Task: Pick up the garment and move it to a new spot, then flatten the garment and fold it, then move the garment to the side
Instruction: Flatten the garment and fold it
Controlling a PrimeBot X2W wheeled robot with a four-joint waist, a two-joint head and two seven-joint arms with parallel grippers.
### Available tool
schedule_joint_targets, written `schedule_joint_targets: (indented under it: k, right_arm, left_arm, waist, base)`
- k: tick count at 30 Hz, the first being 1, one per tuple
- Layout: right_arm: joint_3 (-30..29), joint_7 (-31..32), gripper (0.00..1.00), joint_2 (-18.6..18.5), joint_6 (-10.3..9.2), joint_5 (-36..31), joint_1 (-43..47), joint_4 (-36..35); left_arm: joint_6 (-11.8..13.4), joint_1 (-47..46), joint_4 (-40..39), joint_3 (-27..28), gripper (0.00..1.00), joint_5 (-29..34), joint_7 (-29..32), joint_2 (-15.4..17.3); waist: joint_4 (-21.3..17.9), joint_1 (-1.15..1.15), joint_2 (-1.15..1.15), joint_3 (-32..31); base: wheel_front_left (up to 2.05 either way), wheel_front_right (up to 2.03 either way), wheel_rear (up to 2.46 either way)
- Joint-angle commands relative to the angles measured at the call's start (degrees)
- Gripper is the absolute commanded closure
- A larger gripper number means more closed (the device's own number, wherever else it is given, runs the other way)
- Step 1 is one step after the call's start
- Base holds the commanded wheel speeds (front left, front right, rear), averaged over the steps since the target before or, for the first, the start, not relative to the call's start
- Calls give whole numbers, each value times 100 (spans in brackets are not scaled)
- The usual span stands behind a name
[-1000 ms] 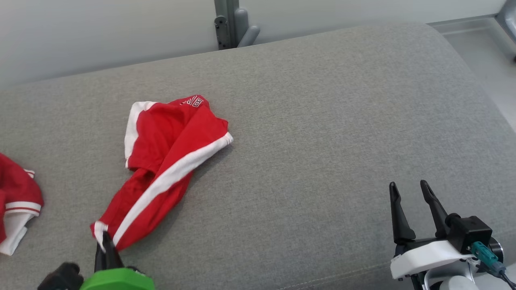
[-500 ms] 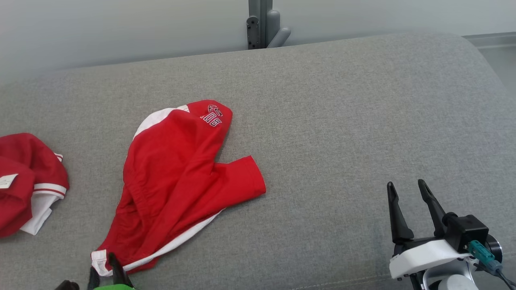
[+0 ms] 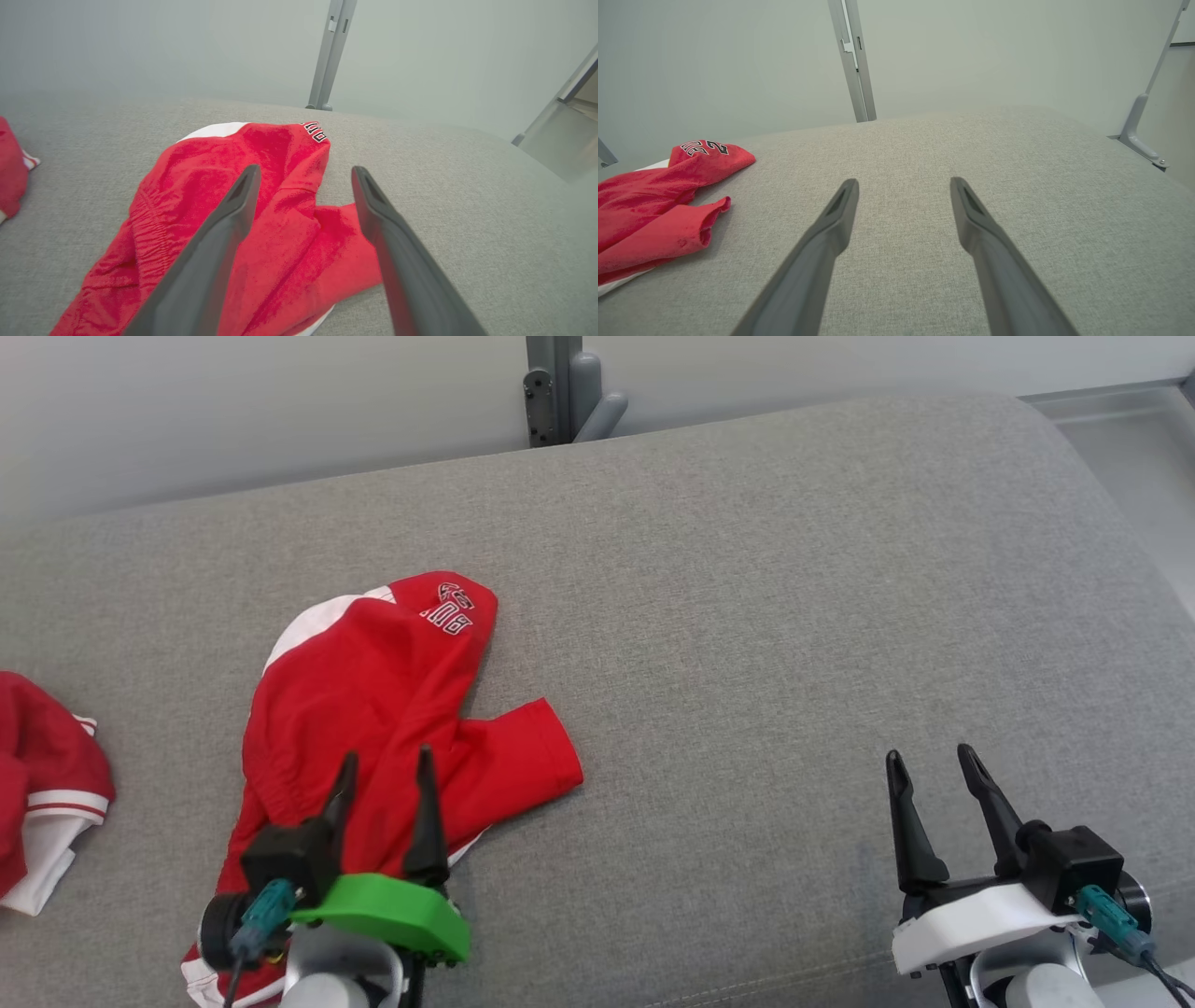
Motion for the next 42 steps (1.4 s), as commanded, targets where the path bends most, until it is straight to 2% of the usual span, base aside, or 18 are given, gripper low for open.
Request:
schedule_joint_targets:
  k: [1, 4, 8, 11, 19, 22, 23, 24, 28, 32, 36, 42]
  right_arm:
    - [13, -19, 0, -13, -6, 20, -92, 0]
    - [25, -20, 0, -13, -6, 45, -182, -8]
    - [74, -19, 0, -12, -6, 69, -285, -31]
    - [22, -19, 0, -13, -6, 89, -259, -33]
    - [-22, -19, 0, -9, -6, 159, -212, -26]
    - [6, -19, 0, -9, -6, 184, -254, -26]
    - [14, -19, 0, -10, -6, 189, -261, -29]
    - [15, -19, 0, -11, -6, 190, -269, -33]
    - [26, -19, 0, -10, -6, 197, -257, -39]
    - [17, -19, 0, -10, -6, 199, -217, -27]
    - [4, -19, 0, -12, -6, 189, -185, -13]
    - [8, -19, 0, -9, -6, 142, -231, 15]
  left_arm:
    - [-52, -148, 28, -97, 0, 99, 82, 42]
    - [-242, -670, 214, -587, 0, 483, 299, 111]
    - [-493, -1070, 726, -1013, 0, 687, 662, 145]
    - [-665, -1248, 1071, -1287, 0, 919, 1011, 326]
    - [-813, -1320, 1636, -1467, 0, 1141, 1428, 790]
    - [-809, -1435, 1840, -1494, 0, 1198, 1366, 831]
    - [-856, -1457, 1909, -1507, 26, 1165, 1353, 823]
    - [-872, -1495, 1960, -1492, 100, 1128, 1308, 807]
    - [-864, -1611, 2066, -1447, 100, 1052, 1125, 755]
    - [-1005, -1634, 2005, -1371, 100, 763, 1055, 615]
    - [-1331, -1540, 1637, -1450, 100, 78, 1190, 312]
    - [-1442, -1503, 814, -1922, 100, -576, 1630, 131]
  waist:
    - [-131, 0, 0, 78]
    - [-345, 0, 0, 154]
    - [-688, 0, 0, 235]
    - [-889, 0, 0, 275]
    - [-1108, 0, 0, 335]
    - [-1138, 0, 0, 336]
    - [-1145, 0, 0, 331]
    - [-1152, 0, 0, 327]
    - [-1155, 0, 0, 299]
    - [-1153, 0, 0, 261]
    - [-1169, 0, 0, 210]
    - [-1265, 0, 0, 147]
  base:
    - [0, 0, 0]
    - [0, 0, 0]
    - [0, 0, 0]
    - [0, 0, 0]
    - [0, 0, 0]
    - [0, 0, 0]
    - [0, 0, 0]
    - [0, 0, 0]
    - [0, 0, 0]
    - [0, 0, 0]
    - [0, 0, 0]
    - [0, 0, 0]
